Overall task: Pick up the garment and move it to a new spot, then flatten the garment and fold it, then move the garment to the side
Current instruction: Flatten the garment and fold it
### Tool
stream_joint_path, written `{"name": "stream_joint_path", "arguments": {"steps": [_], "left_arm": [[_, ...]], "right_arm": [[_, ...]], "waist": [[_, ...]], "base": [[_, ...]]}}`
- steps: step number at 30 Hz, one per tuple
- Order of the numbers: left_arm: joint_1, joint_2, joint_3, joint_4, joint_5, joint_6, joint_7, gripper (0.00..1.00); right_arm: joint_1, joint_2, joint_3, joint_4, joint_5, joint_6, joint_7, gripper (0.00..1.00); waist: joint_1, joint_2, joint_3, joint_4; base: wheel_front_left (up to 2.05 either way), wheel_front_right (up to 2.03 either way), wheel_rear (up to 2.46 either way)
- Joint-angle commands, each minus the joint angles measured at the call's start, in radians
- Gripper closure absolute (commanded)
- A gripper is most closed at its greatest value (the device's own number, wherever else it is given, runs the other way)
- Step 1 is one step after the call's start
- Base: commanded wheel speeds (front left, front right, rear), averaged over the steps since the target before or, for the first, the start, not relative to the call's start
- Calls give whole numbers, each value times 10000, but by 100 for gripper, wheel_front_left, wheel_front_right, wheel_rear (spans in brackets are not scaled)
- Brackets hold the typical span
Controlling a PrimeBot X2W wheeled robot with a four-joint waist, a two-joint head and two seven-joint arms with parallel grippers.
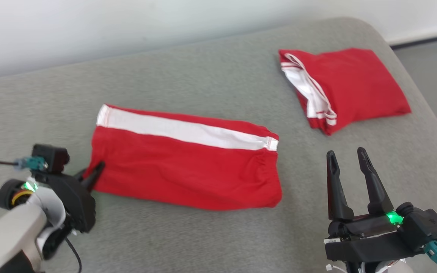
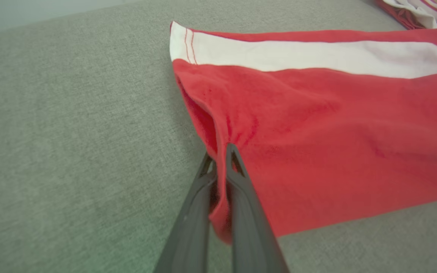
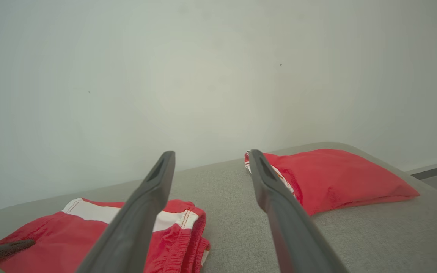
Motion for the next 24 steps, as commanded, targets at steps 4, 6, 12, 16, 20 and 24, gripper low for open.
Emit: {"name": "stream_joint_path", "arguments": {"steps": [4,6,12,16,20,24], "left_arm": [[519,-77,-195,-285,-164,26,-457,100],[705,-73,-277,-503,-190,24,-603,100],[1243,-65,-435,-996,-98,89,-992,100],[1836,-132,-570,-1577,-204,300,-1176,100],[2297,-166,-611,-2189,-325,577,-1339,100],[2553,-104,-555,-2524,-380,812,-1464,100]], "right_arm": [[290,0,-197,132,100,-25,-41,0],[388,-61,-254,193,163,-25,-41,0],[681,-154,-334,363,243,-25,-41,0],[906,-137,-503,448,300,-27,-41,0],[1198,-134,-700,526,356,-25,-41,0],[1387,-125,-807,550,358,-25,-41,0]], "waist": [[-1,0,-763,1050],[-1,0,-851,1285],[-1,0,-1022,1701],[-1,0,-1125,1963],[-1,0,-1217,2174],[-1,0,-1237,2281]], "base": [[0,0,0],[0,0,0],[0,0,0],[0,0,0],[0,0,0],[0,0,0]]}}
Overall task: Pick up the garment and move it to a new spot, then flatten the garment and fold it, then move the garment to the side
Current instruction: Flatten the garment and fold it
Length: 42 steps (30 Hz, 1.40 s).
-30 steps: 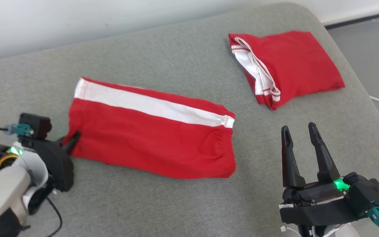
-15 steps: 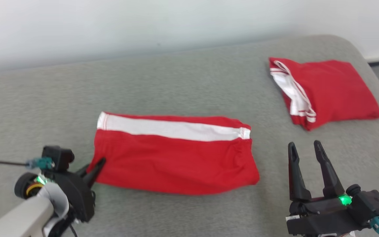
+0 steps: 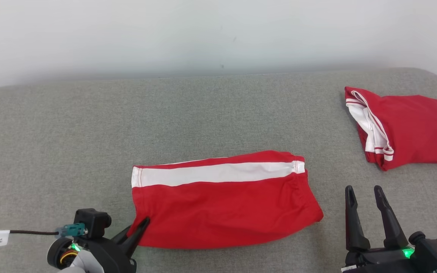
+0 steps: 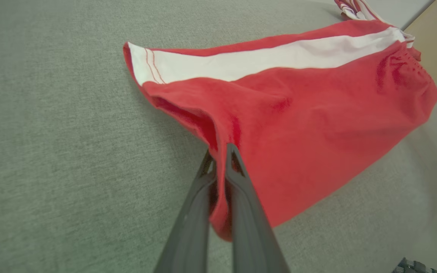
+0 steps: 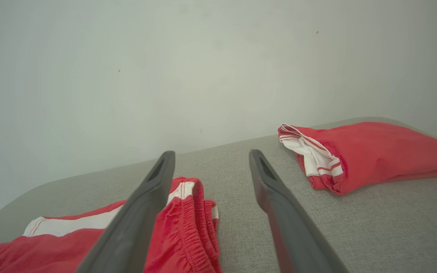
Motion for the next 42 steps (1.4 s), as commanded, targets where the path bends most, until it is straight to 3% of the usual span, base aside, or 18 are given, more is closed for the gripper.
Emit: {"name": "stream_joint_path", "arguments": {"steps": [1,3,4,5,12,18,23,27,30,37,42], "left_arm": [[124,33,75,-7,-86,79,-107,100],[233,-39,150,-7,-171,163,-203,99],[265,-63,180,26,-182,195,-246,15],[260,-70,236,91,-156,234,-292,0],[450,-242,1034,375,482,557,-792,0],[1577,-744,4551,-455,2699,1304,-799,0],[2921,-1375,7124,-1548,5228,1549,-802,0],[3859,-2088,8674,-2376,6879,1475,-803,0],[4284,-2547,9515,-2689,7327,1444,-804,0],[5324,-4016,11259,-2749,9051,521,-805,0],[5519,-4635,11909,-2576,9724,34,-805,0]], "right_arm": [[123,-8,-20,27,40,-25,-39,0],[129,-9,14,73,12,-25,-39,0],[105,-21,48,105,-8,-25,-39,0],[81,-44,80,155,-22,-25,-37,0],[-125,-214,126,465,-90,-27,-39,0],[-202,-188,-90,676,-155,-27,-39,0],[-234,-108,-251,869,-188,-25,-39,0],[-245,-30,-313,998,-273,-25,-39,0],[-312,-7,-288,1080,-337,-25,-39,0],[-643,76,-242,2241,-839,-25,-39,0],[-1245,29,-151,3082,-1102,-25,141,0]], "waist": [[1,0,-40,62],[1,0,-53,72],[1,0,-62,70],[1,0,-75,65],[1,0,-202,118],[1,0,-229,336],[1,0,-261,457],[1,0,-261,511],[1,0,-200,475],[1,0,-170,554],[1,0,-296,716]], "base": [[0,0,0],[0,0,0],[0,0,0],[0,0,0],[0,0,0],[0,0,0],[0,0,0],[0,0,0],[0,0,0],[0,0,0],[0,0,0]]}}
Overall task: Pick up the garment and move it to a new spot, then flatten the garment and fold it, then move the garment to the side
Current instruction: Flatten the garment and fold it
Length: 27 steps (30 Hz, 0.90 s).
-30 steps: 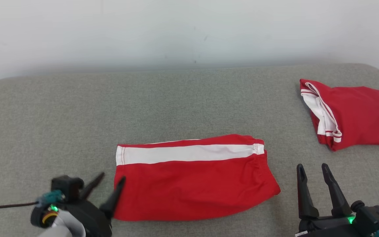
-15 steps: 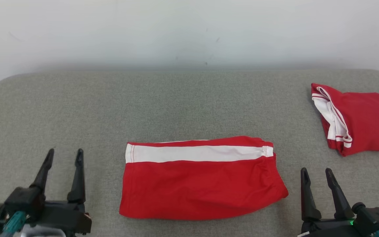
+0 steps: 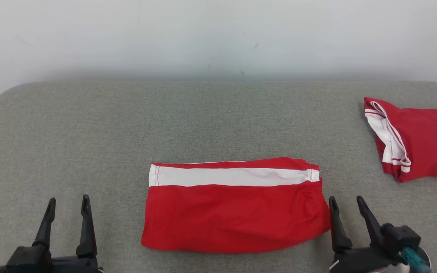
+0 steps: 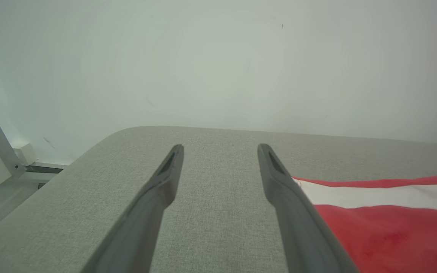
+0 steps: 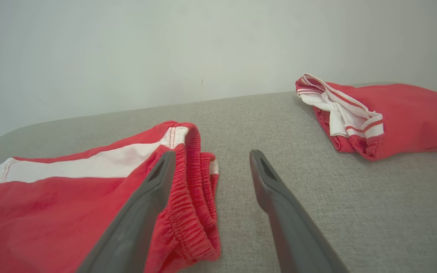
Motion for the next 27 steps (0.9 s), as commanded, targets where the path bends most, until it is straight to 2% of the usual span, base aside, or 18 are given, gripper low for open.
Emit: {"name": "stream_joint_path", "arguments": {"steps": [1,7,15,22,27], "left_arm": [[172,-141,156,80,207,-123,-29,0],[87,-562,529,277,656,-482,-29,0],[-135,-884,702,533,898,-712,-29,0],[-222,-982,695,742,1011,-821,-29,0],[-136,-1026,635,864,1016,-865,-29,0]], "right_arm": [[-266,-63,74,215,-143,-29,194,0],[-1304,-267,109,1100,-475,-29,1247,0],[-2292,-411,-113,2397,-391,-27,2567,0],[-2631,-421,-228,3485,-11,-27,3392,0],[-2501,-334,-145,3909,683,-27,3940,0]], "waist": [[0,-1,-70,87],[0,-1,-124,328],[0,-1,21,726],[0,-1,-15,917],[0,-1,-126,934]], "base": [[0,0,0],[0,0,0],[0,0,0],[0,0,0],[0,0,0]]}}
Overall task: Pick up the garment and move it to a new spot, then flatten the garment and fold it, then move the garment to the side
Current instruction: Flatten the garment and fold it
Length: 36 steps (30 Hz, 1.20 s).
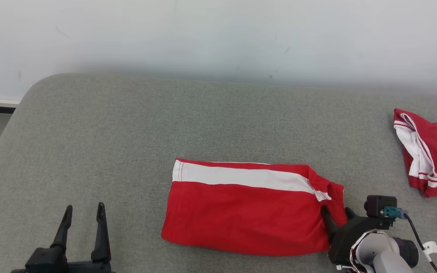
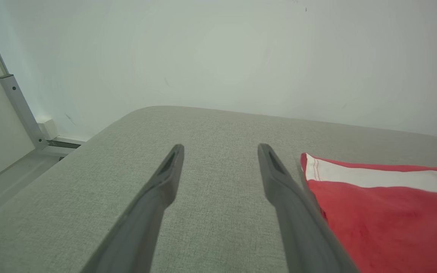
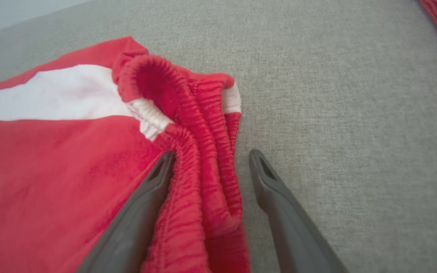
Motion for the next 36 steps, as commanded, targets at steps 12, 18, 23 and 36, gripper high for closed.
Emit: {"name": "stream_joint_path", "arguments": {"steps": [12,18,23,36], "left_arm": [[-23,-81,-278,248,91,-55,-29,0],[253,-79,-348,269,75,-57,-29,0],[402,-97,-340,272,6,-58,-30,0],[407,-130,-410,365,-58,-57,-30,0]], "right_arm": [[-207,-419,222,618,1858,-32,664,100],[-91,-1520,346,439,2293,-29,875,100],[172,-2188,396,-10,2713,-29,1256,100],[262,-1761,-171,-2297,5293,-27,4246,100]], "waist": [[0,0,-196,-75],[0,0,-394,-99],[0,0,-421,-181],[0,0,-521,-603]], "base": [[0,0,0],[0,0,0],[0,0,0],[0,0,0]]}}
